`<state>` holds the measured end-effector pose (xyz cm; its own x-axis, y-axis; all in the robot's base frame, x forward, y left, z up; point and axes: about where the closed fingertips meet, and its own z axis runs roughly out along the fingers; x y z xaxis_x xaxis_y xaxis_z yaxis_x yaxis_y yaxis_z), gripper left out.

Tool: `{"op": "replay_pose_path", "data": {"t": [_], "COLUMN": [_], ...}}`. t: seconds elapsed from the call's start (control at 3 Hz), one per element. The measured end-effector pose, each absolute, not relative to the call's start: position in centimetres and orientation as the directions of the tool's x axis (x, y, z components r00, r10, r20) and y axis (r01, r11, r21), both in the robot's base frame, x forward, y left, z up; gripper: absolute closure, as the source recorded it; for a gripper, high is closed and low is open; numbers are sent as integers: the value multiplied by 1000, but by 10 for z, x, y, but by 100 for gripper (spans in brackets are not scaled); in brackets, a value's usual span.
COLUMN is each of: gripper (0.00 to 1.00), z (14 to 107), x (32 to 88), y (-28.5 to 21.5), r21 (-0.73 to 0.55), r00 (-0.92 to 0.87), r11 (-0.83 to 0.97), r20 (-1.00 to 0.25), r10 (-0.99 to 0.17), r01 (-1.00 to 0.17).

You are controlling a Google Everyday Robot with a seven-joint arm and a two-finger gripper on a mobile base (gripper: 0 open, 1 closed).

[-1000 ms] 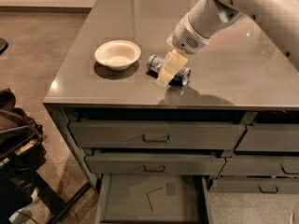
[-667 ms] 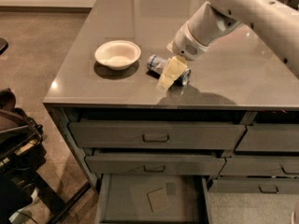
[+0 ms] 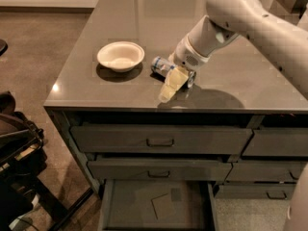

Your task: Place redbull can into bottom drawer

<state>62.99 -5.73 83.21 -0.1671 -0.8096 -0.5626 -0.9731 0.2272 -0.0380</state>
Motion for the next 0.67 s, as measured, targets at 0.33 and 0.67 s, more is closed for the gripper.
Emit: {"op": "replay_pose_path", "data": {"t": [0.33, 0.67], "gripper": [18, 41], "z": [832, 832], "x": [630, 630], "y": [-57, -57], "r21": [-37, -37], "r00": [-167, -167], "r11": [227, 227], "r20": [-562, -562], "r10": [-810, -810], "r01": [-973, -973]}}
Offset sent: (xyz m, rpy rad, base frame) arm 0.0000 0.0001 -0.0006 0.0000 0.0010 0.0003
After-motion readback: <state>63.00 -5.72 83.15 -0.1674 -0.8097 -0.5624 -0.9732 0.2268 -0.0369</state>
